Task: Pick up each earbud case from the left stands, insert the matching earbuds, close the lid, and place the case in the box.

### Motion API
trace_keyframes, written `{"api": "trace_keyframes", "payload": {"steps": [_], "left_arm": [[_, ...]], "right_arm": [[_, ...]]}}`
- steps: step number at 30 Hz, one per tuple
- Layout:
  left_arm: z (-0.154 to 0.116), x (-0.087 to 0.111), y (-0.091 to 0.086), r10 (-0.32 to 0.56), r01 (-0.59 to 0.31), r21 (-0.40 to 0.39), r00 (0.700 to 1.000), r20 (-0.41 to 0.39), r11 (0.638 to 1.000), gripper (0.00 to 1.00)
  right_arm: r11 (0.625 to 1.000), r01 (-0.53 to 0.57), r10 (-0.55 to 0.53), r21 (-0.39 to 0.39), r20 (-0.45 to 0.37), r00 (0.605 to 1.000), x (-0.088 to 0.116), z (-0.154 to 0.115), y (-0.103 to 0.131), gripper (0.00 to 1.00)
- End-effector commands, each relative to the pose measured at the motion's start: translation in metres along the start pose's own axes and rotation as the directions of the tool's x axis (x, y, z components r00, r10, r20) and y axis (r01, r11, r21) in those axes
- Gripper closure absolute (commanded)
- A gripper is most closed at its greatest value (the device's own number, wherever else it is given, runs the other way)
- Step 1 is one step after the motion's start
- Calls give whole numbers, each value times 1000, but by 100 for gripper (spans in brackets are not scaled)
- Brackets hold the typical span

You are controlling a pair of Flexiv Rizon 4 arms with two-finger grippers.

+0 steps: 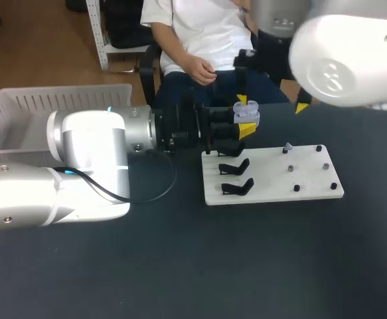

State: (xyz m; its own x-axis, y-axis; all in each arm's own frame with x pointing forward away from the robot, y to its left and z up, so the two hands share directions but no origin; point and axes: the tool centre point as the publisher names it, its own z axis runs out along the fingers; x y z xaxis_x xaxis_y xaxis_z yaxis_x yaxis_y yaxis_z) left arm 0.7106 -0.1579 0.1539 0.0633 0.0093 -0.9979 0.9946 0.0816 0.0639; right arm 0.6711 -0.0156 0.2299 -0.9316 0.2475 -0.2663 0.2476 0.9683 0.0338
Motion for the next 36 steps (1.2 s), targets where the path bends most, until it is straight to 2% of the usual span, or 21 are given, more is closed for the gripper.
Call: {"api": "trace_keyframes", "payload": {"steps": [1,7,10,27,31,36], "left_arm": [[0,0,-2,2,-2,-8,1000,2,1000,100],[0,0,-2,2,-2,-8,1000,2,1000,100],[0,0,-2,2,-2,-8,1000,2,1000,100],[0,0,-2,2,-2,-8,1000,2,1000,100],[0,0,-2,2,-2,-8,1000,2,1000,100],[0,0,-2,2,-2,-8,1000,2,1000,100]], "right_arm": [[984,-4,24,-181,105,994,-2,11,-33,0],[972,3,24,-235,113,993,-13,23,-52,0],[973,13,20,-232,141,990,-18,31,-55,0],[973,13,20,-232,141,990,-18,31,-55,0],[964,7,27,-264,126,992,-17,57,-54,0],[975,63,-28,-212,163,986,-24,78,-50,0]]}}
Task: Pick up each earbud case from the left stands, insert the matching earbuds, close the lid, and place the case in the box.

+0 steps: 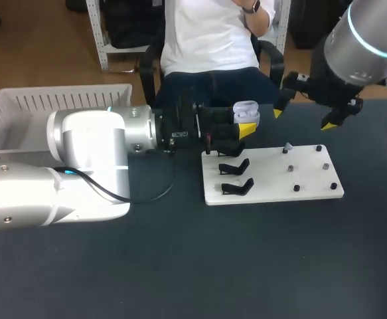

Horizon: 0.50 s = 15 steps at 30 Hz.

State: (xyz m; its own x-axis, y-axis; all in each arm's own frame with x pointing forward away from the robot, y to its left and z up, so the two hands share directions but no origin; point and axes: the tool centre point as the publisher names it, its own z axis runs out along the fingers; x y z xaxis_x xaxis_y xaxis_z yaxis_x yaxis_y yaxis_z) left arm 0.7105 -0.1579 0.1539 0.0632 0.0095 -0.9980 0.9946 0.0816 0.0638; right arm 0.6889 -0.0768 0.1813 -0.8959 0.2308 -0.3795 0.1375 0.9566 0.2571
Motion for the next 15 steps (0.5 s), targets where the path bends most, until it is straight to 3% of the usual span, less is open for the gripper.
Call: {"api": "trace_keyframes", "payload": {"steps": [1,15], "left_arm": [[0,0,-2,3,-3,-8,1000,2,1000,100],[0,0,-2,3,-3,-8,1000,2,1000,100]], "right_arm": [[999,30,-31,28,40,999,-3,31,-1,0],[987,-160,160,13,-32,987,-7,85,-31,0]]}}
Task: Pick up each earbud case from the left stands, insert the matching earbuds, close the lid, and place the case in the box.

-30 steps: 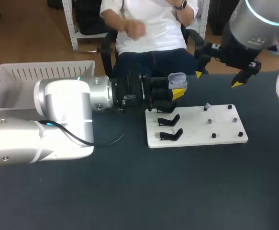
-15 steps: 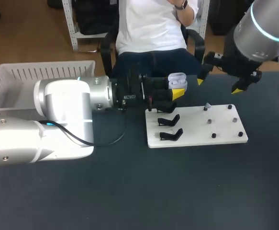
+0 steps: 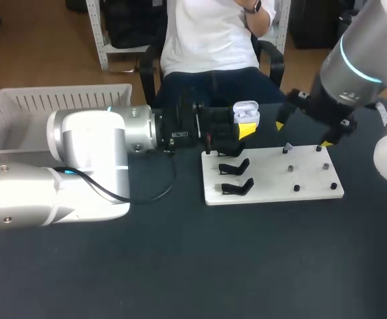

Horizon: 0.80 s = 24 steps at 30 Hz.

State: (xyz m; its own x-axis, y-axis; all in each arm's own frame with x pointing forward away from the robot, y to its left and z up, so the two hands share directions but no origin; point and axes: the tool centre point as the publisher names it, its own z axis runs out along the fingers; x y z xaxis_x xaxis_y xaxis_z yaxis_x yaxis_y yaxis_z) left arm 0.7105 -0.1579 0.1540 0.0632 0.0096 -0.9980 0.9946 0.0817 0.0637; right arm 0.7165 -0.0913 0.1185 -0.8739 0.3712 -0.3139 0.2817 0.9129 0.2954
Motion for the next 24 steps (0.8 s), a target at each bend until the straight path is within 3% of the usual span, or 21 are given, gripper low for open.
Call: {"api": "trace_keyframes", "payload": {"steps": [1,11,24], "left_arm": [[0,0,-2,3,-3,-8,1000,2,1000,100],[0,0,-2,3,-3,-8,1000,2,1000,100],[0,0,-2,3,-3,-8,1000,2,1000,100]], "right_arm": [[1000,-5,5,-7,-11,1000,-4,24,-4,0],[999,12,-12,-42,3,1000,-14,54,-15,0],[995,64,-66,-81,-20,998,-7,77,-9,0]]}}
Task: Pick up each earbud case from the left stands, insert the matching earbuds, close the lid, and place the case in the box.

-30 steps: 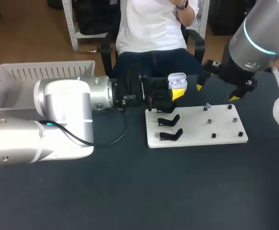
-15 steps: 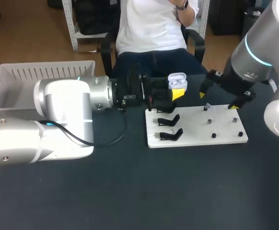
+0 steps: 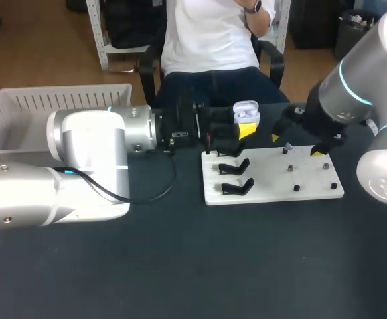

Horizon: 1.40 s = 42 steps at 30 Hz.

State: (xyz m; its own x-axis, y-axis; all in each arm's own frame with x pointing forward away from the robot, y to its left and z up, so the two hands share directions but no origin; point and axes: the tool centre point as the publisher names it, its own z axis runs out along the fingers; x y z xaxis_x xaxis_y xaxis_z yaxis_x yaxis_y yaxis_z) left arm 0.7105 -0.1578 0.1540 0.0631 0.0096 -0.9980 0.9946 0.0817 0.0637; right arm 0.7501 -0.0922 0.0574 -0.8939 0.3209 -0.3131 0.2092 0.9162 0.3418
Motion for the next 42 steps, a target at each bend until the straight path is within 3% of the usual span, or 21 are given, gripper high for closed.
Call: {"api": "trace_keyframes", "payload": {"steps": [1,8,12,19,35,42], "left_arm": [[0,0,-2,3,-3,-8,1000,2,1000,100],[0,0,-2,3,-3,-8,1000,2,1000,100],[0,0,-2,3,-3,-8,1000,2,1000,100],[0,0,-2,3,-3,-8,1000,2,1000,100],[0,0,-2,3,-3,-8,1000,2,1000,100],[0,0,-2,3,-3,-8,1000,2,1000,100]], "right_arm": [[1000,21,-21,-14,-6,1000,4,10,0,0],[999,27,-28,-34,-9,1000,2,18,-1,0],[999,27,-28,-40,-15,1000,0,23,1,11],[999,8,-8,-51,-15,1000,2,27,3,12],[999,-38,38,-22,-29,999,-4,33,5,46],[999,-51,51,-9,-34,998,-6,34,6,52]]}}
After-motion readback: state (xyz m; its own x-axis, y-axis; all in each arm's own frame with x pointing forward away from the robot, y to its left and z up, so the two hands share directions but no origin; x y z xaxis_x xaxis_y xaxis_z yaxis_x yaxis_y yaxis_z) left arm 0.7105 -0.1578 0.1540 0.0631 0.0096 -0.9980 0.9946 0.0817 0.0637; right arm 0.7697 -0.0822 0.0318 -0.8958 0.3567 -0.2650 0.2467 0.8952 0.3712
